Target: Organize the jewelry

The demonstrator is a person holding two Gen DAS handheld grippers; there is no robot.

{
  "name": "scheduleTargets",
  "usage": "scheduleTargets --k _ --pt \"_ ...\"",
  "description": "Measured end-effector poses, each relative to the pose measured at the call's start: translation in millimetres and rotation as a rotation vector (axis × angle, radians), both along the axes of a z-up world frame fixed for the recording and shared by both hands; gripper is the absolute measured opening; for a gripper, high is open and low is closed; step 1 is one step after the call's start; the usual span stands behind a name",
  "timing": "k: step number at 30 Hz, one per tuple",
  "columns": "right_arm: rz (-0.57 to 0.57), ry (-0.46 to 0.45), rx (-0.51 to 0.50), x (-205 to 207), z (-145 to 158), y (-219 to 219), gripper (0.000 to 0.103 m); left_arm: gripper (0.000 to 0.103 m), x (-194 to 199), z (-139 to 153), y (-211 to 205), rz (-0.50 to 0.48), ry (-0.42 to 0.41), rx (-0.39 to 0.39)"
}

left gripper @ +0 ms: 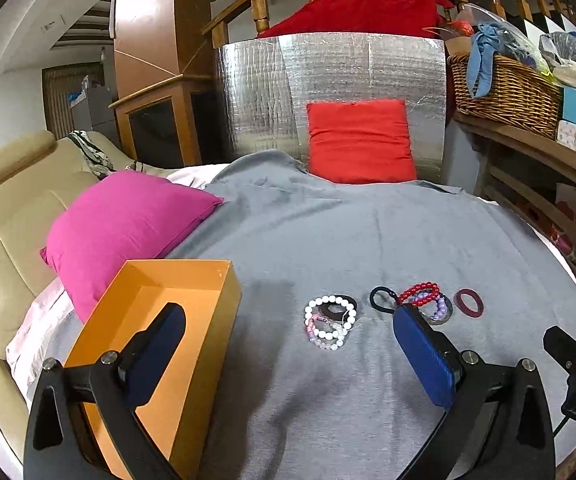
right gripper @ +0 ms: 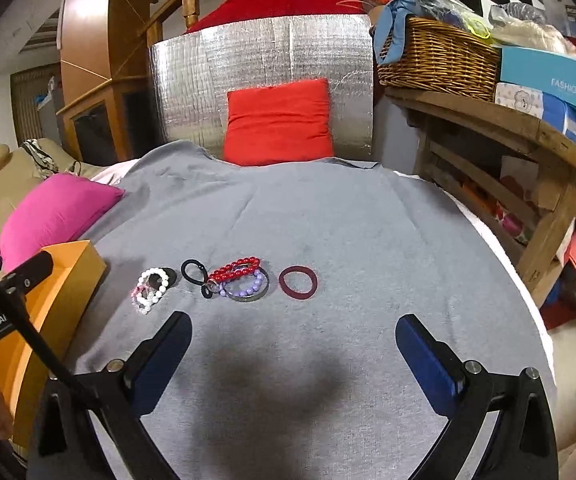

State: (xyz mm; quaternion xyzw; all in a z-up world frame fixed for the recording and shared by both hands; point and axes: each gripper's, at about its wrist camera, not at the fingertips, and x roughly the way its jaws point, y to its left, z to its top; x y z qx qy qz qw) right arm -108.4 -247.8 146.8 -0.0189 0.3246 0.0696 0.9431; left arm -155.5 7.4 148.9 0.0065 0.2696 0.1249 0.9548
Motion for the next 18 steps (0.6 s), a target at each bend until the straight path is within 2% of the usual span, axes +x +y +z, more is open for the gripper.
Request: scheduleTargets --k 18 --pt "-0.009 0.037 0.043 10.0 -3.3 -3.5 0.103 0.103 1.7 -4.2 5.3 0.017 0.009 0.013"
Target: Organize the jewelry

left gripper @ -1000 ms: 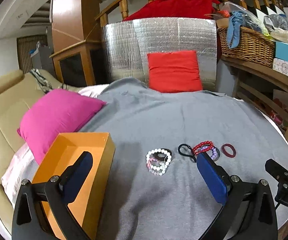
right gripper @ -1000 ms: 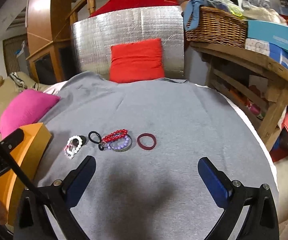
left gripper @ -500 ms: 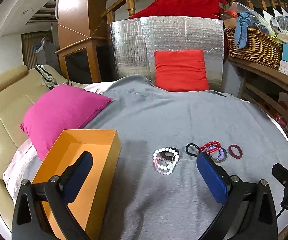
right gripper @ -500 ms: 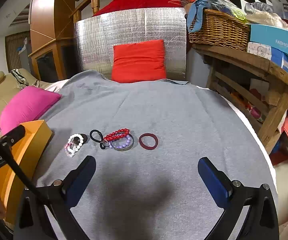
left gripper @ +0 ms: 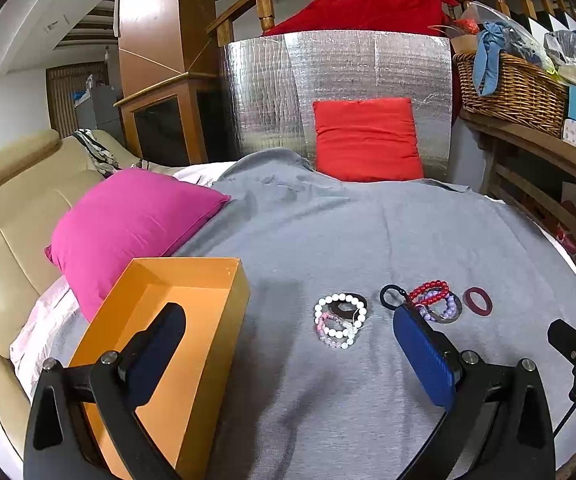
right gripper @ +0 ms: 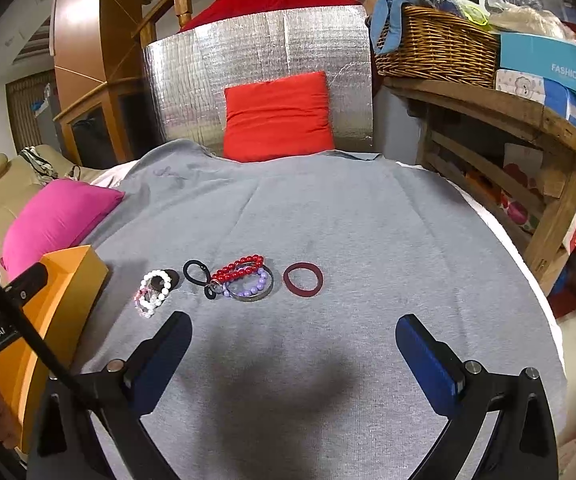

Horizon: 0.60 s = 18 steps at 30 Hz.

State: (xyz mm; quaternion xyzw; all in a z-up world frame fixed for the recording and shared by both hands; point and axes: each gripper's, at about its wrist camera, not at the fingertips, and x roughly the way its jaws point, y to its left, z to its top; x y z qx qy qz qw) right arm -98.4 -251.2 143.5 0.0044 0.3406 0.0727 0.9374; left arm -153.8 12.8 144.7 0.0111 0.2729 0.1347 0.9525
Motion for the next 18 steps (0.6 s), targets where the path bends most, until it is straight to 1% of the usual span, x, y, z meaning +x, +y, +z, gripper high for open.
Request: scheduleTargets --k 8,14,16,18 --pt "-0.007 0.006 0.012 7.7 -2.3 -3.1 0.103 0.103 4.0 -4.1 2.5 0.005 0.01 -0.004" --pt "-0.013 0.041 0.03 22.6 -8.7 -9.4 0.103 0.103 9.0 -9.8 4.2 0.001 0.018 -0.006" --pt "-0.02 0.049 0.03 29.3 -11.4 -13.9 0.103 0.103 13.8 -14.8 7.0 -0.013 0.039 -0.02" --pt "-0.027 0.073 0.043 42.7 -18.1 -21.1 0.1 0.103 19.5 -20.9 9.5 -0.04 0.055 -0.039"
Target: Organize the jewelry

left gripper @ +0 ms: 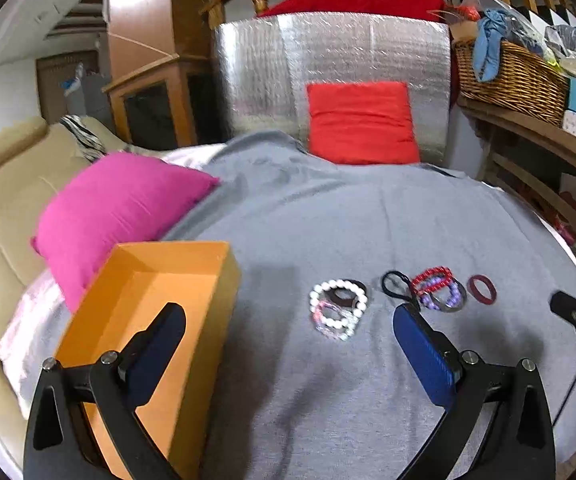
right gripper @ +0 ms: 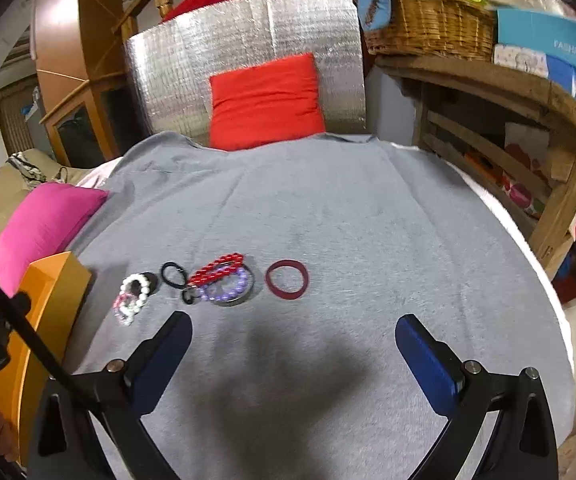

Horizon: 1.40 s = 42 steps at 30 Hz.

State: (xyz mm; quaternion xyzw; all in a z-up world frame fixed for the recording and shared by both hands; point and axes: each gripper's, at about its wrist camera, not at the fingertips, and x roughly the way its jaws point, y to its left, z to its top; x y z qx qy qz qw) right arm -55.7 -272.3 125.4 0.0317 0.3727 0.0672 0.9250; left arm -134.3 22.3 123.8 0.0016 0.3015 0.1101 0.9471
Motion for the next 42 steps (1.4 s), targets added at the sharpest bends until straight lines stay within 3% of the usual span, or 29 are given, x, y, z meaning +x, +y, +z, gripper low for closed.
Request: scheduleTargets --k 3,5,8,15,19,21,23,28,36,37,39,42 --pt "-0.007 0.05 0.032 20.9 -12.6 -7.7 0.09 0.103 13.9 -14.1 -0.5 -0.048 0.056 -0.01" --pt "-0.003 0.095 0.049 36.7 -25.7 -9.1 0.081 0.103 23.6 -22.6 1.3 -0.087 0.089 -0.07" --pt "0.006 0.153 0.061 57.1 -46.3 -5.0 0.072 0.103 36.0 -33.6 -1.9 -0.095 0.122 -0.063" --pt "0.007 0.255 0.03 95.0 -80.0 4.9 0.071 0.103 59.3 -56.9 -13.3 -0.133 0.181 -0.074" --pt "0.005 0.298 0.014 113.2 -95.6 7.9 0.056 0.103 74.7 -61.6 -13.3 -0.134 0.192 -0.085" --pt "0.004 0.288 -0.007 118.1 -100.0 10.2 0.049 0.103 82.4 -61.4 -14.8 -0.14 0.174 -0.075" --pt "0.004 0.272 -0.002 121.2 -99.4 11.7 0.033 0.1 90.9 -61.0 -15.6 -0.152 0.152 -0.067" --pt "0.006 0.254 0.011 125.9 -97.1 12.7 0.017 0.087 118.8 -65.1 -13.4 -0.237 0.139 -0.116" --pt "0.001 0.247 0.041 118.3 -90.2 -6.1 0.015 0.082 155.3 -70.7 -33.2 -0.363 0.142 -0.144" --pt "-0.002 0.249 0.049 117.3 -89.9 -9.1 0.015 0.08 158.0 -71.9 -37.4 -0.376 0.15 -0.134" --pt "-0.01 0.254 0.06 116.0 -89.6 -16.7 0.015 0.062 165.0 -77.2 -42.3 -0.399 0.181 -0.129" --pt "-0.013 0.257 0.064 116.3 -89.0 -21.2 0.015 0.038 172.6 -87.0 -40.9 -0.42 0.23 -0.202"
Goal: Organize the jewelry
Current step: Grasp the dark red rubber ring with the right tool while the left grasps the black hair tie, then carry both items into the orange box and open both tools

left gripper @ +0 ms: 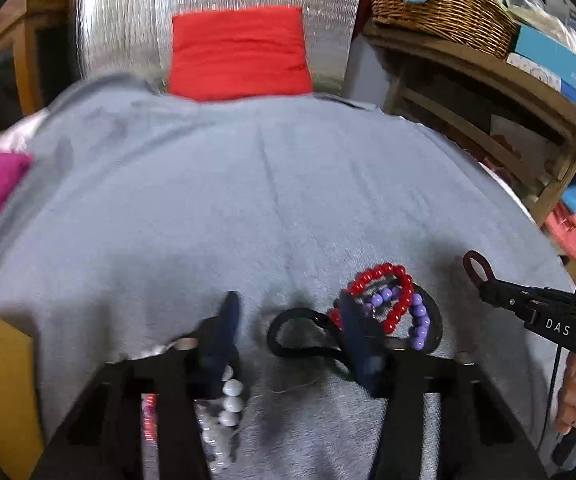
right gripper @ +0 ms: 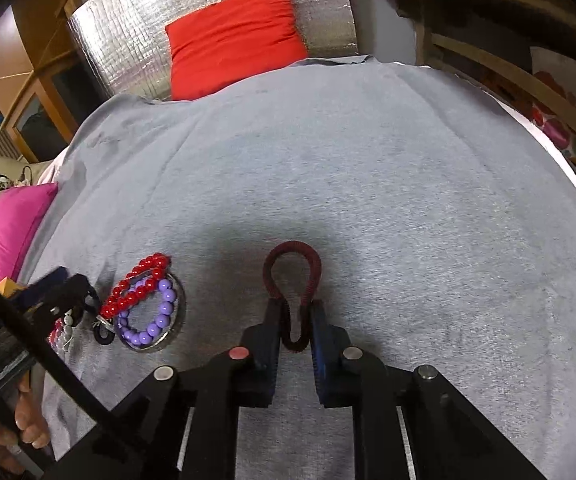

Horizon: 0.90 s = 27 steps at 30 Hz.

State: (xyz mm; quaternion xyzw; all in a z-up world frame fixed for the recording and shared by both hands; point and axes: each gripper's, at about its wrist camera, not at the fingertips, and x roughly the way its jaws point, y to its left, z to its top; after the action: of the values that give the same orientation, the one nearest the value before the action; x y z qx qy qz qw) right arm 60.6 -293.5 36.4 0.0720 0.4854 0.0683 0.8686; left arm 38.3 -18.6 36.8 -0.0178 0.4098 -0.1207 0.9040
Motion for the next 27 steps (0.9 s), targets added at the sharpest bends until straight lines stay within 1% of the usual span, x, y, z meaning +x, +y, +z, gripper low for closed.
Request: scheduleTargets --k 2,4,5,8,12,15,21,27 --pt "-0.002 0.0 0.0 0.0 1.2 -2.4 0.015 0.031 2.1 -4.2 -2.3 -0.012 0.021 -0.01" --pt "-0.005 -0.001 0.005 -0.3 1.8 -5.3 0.015 0.02 0.0 -4.9 -6.3 -0.027 0.018 0.006" --pt "-0.007 -0.004 0.005 -0.3 2.9 -6.2 0.015 0.009 -1.7 -3.9 -8.3 -0.034 0.017 0.011" --pt "-0.009 -0.017 0.014 -0.8 7.7 -7.4 0.015 0.007 -11.7 4.0 -12.0 -0.07 -0.007 -0.007" --pt "0.003 -0.042 0.051 -6.4 17.7 -8.2 0.015 0.005 -25.8 19.1 -16.3 -0.101 -0.047 0.019" --pt "0.015 -0.065 0.066 -10.6 24.8 -5.7 0.015 0.005 -38.8 33.8 -12.3 -0.1 -0.077 0.028" --pt "0.07 -0.115 0.137 -21.6 40.0 4.2 0.015 0.005 -67.0 73.2 8.9 -0.053 -0.155 0.015" --pt "0.158 -0.16 0.182 -38.1 53.1 34.1 0.015 0.005 -95.3 109.3 44.7 0.048 -0.205 -0.03"
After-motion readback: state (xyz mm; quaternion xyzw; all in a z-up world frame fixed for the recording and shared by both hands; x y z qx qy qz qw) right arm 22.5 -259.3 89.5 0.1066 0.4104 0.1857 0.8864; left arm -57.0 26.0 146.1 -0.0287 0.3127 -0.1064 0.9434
